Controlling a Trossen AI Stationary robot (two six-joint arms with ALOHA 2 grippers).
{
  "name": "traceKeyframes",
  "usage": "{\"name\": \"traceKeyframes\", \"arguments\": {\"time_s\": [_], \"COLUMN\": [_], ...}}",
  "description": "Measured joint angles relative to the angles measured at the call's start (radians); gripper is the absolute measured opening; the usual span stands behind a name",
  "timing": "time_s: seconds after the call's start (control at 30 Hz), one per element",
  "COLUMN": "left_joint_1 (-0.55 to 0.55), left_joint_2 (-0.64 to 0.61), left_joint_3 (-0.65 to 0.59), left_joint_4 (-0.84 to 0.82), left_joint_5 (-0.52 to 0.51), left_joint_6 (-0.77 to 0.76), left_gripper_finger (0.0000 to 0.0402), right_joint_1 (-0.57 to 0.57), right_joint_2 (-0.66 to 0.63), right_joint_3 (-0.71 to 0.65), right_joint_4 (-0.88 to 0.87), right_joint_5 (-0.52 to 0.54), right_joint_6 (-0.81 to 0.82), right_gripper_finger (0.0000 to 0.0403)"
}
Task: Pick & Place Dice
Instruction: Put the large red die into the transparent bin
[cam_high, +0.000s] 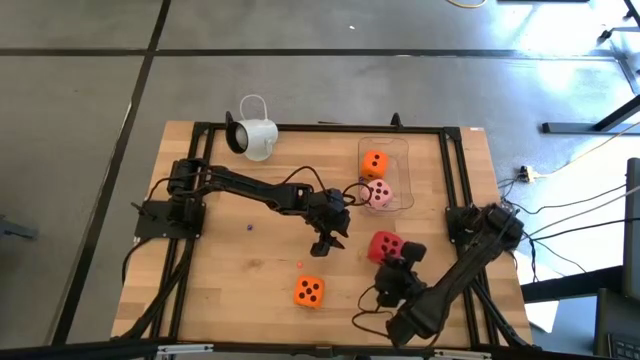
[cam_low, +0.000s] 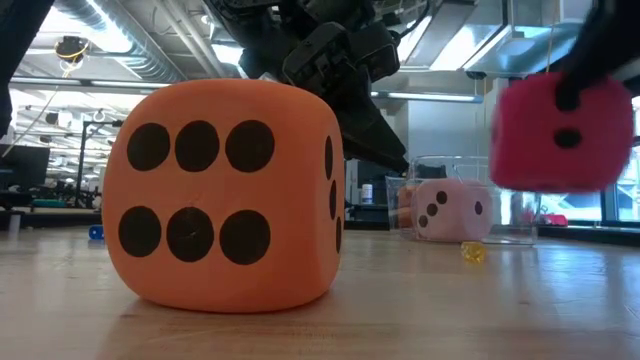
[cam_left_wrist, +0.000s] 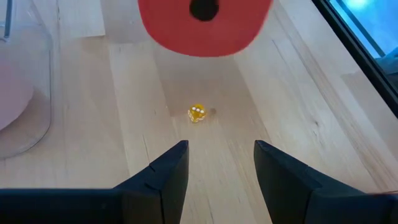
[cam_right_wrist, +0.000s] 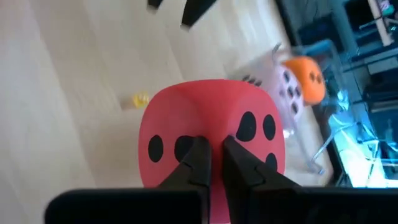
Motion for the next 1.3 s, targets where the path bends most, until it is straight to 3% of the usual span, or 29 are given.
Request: {"name": "traceKeyframes", "arguments": {"time_s": [0.33,0.67,0.83,1.0,1.3], "left_joint_1": [0.0,0.001,0.022,0.075,0.181], "left_joint_2": [0.0,-0.001,-0.051,-0.127,-0.349], "left_joint_3": [0.0,0.0,0.0,-0.005,-0.19], "left_joint_4": [-0.011,-0.09,-0.113,-0.118,0.016], "left_joint_5": [0.002,0.033,0.032,0.031,0.033], "left_joint_6": [-0.015,0.01,0.051,0.078,0.062], "left_gripper_finger": [0.0171,0.0171,0.0171,0.0171,0.0171], "right_joint_1": [-0.05,-0.15,-0.17,-0.161,-0.159], "right_joint_2": [-0.111,-0.184,-0.267,-0.435,-0.738], "right_joint_3": [0.033,0.013,-0.071,-0.193,-0.455], "right_joint_4": [-0.006,-0.005,-0.006,-0.006,-0.002], "right_joint_5": [0.222,0.275,0.302,0.373,0.38], "right_joint_6": [-0.033,-0.22,-0.228,-0.136,-0.119], "right_gripper_finger": [0.0011,0.001,0.0005,0.0005,0.0]}}
